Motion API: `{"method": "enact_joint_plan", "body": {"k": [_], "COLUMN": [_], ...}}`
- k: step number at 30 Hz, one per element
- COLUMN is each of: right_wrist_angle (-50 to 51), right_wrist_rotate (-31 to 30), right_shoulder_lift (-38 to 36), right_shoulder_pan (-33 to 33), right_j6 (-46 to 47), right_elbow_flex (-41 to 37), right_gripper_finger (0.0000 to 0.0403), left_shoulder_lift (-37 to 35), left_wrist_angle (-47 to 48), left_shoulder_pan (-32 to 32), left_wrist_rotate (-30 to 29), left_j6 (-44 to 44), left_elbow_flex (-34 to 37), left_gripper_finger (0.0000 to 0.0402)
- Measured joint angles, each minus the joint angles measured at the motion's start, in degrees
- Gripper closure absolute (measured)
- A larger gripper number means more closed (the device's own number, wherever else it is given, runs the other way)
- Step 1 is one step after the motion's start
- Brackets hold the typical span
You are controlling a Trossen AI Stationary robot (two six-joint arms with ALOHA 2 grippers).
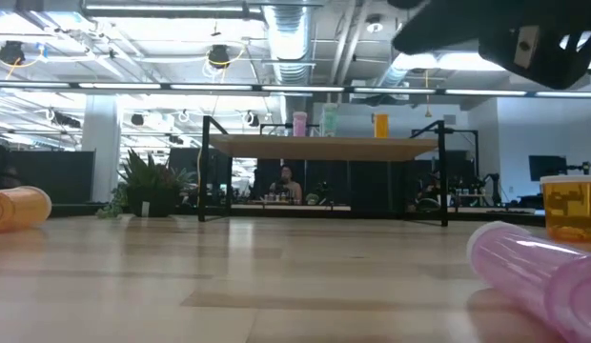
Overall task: Pick and place medicine bottles onto shelf by color
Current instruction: Put the pink pill bottle on the shelf aligned with the other pink pill bottles
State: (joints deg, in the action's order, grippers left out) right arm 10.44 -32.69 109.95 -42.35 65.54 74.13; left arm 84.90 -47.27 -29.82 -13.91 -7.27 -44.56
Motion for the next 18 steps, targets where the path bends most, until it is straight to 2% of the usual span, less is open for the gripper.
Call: {"method": "enact_joint_plan", "body": {"k": [18], "right_wrist_angle": [-0.18], "right_wrist_rotate": [-0.3], "right_shoulder_lift": [0.0], "right_shoulder_pan": [3.13], "right_j6": [-4.59], "right_elbow_flex": [-0.02], "right_gripper_finger": [0.0295], "left_shoulder_lift": [0.04], "left_wrist_angle": [3.37], "left_shoulder_pan": [0.0], "left_wrist_rotate": [-0.03], "left_j6": [3.82], "left_elbow_flex": [0.0], "left_gripper_finger": [0.0207]}}
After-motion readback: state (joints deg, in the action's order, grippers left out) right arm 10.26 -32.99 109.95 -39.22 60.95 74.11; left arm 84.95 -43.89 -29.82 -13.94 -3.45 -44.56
